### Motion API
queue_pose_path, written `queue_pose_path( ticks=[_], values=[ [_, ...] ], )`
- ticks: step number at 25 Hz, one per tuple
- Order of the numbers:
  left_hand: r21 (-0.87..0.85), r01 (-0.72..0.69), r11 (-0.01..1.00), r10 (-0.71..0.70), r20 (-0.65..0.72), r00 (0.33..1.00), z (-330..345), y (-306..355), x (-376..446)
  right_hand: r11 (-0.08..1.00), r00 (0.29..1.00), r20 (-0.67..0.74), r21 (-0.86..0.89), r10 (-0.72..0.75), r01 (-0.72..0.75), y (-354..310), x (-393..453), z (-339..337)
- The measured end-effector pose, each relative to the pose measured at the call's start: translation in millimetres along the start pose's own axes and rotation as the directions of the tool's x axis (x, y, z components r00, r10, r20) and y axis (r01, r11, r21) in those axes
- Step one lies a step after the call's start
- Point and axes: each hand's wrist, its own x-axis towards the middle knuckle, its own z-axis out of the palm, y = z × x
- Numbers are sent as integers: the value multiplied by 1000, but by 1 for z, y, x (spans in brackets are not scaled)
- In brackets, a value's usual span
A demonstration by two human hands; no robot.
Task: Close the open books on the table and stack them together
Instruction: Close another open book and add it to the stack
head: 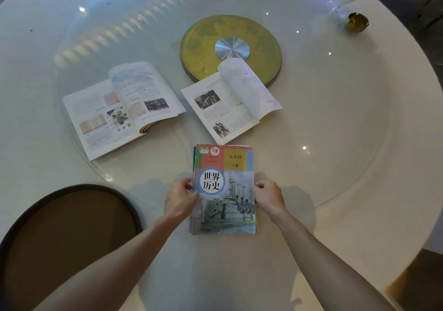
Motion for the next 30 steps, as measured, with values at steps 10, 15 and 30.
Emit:
queue_pose_path(
  ticks=[10,15,30],
  values=[
    [-389,193,901,-208,2,978,-14,104,113,789,1000,-3,614,16,-11,-79,120,-78],
    [-470,260,843,-311,-31,950,-7,128,158,584,995,63,806,73,-94,-112,164,-92],
    [-702,256,665,-260,104,960,-1,161,177,685,981,-55,708,-188,171,-127,168,-88]
  ],
)
